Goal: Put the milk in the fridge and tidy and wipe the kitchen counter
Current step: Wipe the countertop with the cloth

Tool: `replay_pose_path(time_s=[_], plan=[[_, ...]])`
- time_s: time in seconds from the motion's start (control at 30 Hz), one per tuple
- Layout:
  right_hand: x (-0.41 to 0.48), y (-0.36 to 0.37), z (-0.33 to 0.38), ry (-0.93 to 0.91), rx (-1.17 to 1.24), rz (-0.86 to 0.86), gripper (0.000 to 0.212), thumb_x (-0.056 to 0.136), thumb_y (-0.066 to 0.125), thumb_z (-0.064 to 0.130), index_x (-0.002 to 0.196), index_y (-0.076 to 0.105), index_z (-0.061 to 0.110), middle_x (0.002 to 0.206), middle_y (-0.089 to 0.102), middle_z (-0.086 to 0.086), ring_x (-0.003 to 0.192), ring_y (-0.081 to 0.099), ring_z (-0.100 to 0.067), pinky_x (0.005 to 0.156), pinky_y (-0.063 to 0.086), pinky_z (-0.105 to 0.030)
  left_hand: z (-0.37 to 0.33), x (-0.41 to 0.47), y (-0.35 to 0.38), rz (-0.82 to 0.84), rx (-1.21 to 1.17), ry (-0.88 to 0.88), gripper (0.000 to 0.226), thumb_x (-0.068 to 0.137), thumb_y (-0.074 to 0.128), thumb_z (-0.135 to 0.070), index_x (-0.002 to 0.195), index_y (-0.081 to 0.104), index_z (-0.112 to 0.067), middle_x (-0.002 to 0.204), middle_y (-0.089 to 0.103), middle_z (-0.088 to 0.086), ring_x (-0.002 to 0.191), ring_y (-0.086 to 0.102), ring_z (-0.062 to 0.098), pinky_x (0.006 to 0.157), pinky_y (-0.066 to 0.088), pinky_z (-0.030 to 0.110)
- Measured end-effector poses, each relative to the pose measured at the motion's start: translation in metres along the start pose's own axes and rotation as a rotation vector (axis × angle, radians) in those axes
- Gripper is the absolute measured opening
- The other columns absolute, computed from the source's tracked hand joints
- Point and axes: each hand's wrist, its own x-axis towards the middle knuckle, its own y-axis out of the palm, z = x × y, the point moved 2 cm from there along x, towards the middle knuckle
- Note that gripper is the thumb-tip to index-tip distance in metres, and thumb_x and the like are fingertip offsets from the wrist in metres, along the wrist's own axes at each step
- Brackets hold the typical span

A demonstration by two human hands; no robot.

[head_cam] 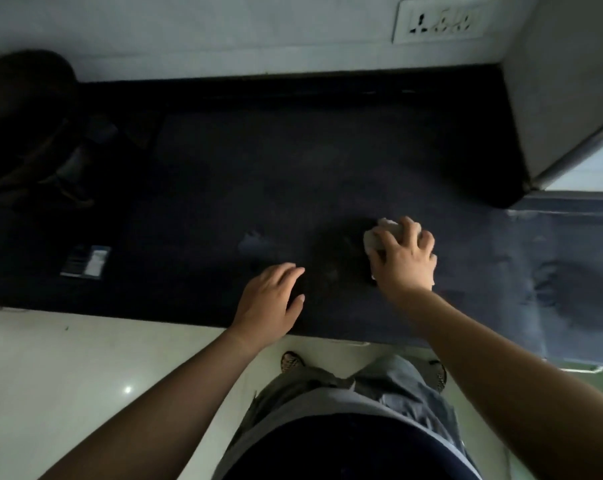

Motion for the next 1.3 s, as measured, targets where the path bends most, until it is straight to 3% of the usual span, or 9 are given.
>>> replay_pose_path(time_s=[0.27, 0.4, 0.57, 0.73, 0.83, 1.03, 1.13, 1.3], plan=[[-0.058, 0.029, 0.018, -0.014, -0.057, -0.051, 0.038, 0.081, 0.065, 0.036, 0.117, 0.057, 0.025, 0.125, 0.040, -0.015, 0.095, 0.044, -0.045, 0.058, 0.053, -0.046, 0.050, -0.012, 0.017, 0.087, 0.137, 0.042, 0.058, 0.087, 0.030, -0.046, 0.140, 0.037, -0.023, 0.150, 0.035, 0.005, 0.135, 0.036, 0.025, 0.101, 0.040, 0.049], [-0.035, 0.024, 0.011, 0.074, -0.029, -0.064, 0.041, 0.087, 0.058, 0.039, 0.125, 0.051, 0.027, 0.133, 0.037, -0.017, 0.107, 0.037, -0.044, 0.067, 0.049, -0.045, 0.048, -0.012, 0.021, 0.083, 0.134, 0.033, 0.057, 0.086, 0.033, -0.044, 0.138, 0.038, -0.022, 0.148, 0.038, 0.006, 0.133, 0.040, 0.027, 0.099, 0.040, 0.052], [0.017, 0.021, 0.030, 0.115, -0.036, -0.072, 0.041, 0.090, 0.050, 0.040, 0.129, 0.045, 0.028, 0.137, 0.031, -0.016, 0.111, 0.033, -0.042, 0.075, 0.047, -0.046, 0.049, -0.016, 0.029, 0.060, 0.136, 0.031, 0.056, 0.090, 0.027, -0.043, 0.142, 0.030, -0.023, 0.153, 0.030, 0.006, 0.139, 0.031, 0.028, 0.107, 0.029, 0.052], [-0.003, 0.033, 0.052, -0.198, -0.063, 0.021, 0.039, 0.088, 0.054, 0.038, 0.125, 0.048, 0.029, 0.131, 0.039, -0.019, 0.102, 0.040, -0.042, 0.070, 0.049, -0.044, 0.044, -0.017, 0.027, 0.084, 0.117, 0.005, 0.060, 0.088, 0.022, -0.045, 0.145, 0.024, -0.025, 0.156, 0.020, 0.003, 0.143, 0.020, 0.026, 0.110, 0.024, 0.051], [-0.037, 0.036, 0.039, -0.300, -0.075, 0.061, 0.039, 0.083, 0.061, 0.038, 0.120, 0.054, 0.029, 0.124, 0.048, -0.019, 0.094, 0.045, -0.041, 0.064, 0.052, -0.042, 0.043, -0.018, 0.026, 0.083, 0.076, -0.011, 0.056, 0.092, 0.031, -0.041, 0.145, 0.024, -0.024, 0.157, 0.017, 0.001, 0.144, 0.017, 0.024, 0.111, 0.023, 0.051], [-0.004, 0.021, 0.011, -0.220, -0.025, 0.020, 0.042, 0.087, 0.056, 0.039, 0.127, 0.050, 0.028, 0.131, 0.041, -0.017, 0.103, 0.039, -0.042, 0.074, 0.048, -0.047, 0.040, -0.018, 0.027, 0.083, 0.100, -0.042, 0.059, 0.089, 0.024, -0.044, 0.145, 0.026, -0.024, 0.157, 0.017, 0.002, 0.143, 0.020, 0.025, 0.109, 0.028, 0.051], [0.017, 0.022, 0.027, -0.099, -0.009, -0.004, 0.043, 0.089, 0.054, 0.037, 0.130, 0.047, 0.026, 0.136, 0.036, -0.019, 0.106, 0.037, -0.044, 0.076, 0.047, -0.048, 0.037, -0.018, 0.025, 0.086, 0.108, -0.061, 0.055, 0.093, 0.036, -0.039, 0.145, 0.026, -0.023, 0.157, 0.018, 0.003, 0.143, 0.020, 0.026, 0.109, 0.030, 0.051], [-0.016, 0.041, 0.051, -0.426, -0.020, 0.055, 0.038, 0.085, 0.057, 0.037, 0.121, 0.052, 0.028, 0.126, 0.040, -0.016, 0.096, 0.046, -0.042, 0.069, 0.051, -0.046, 0.029, -0.019, 0.020, 0.043, 0.037, -0.115, 0.055, 0.093, 0.043, -0.035, 0.144, 0.028, -0.022, 0.156, 0.019, 0.003, 0.143, 0.020, 0.023, 0.110, 0.031, 0.048]])
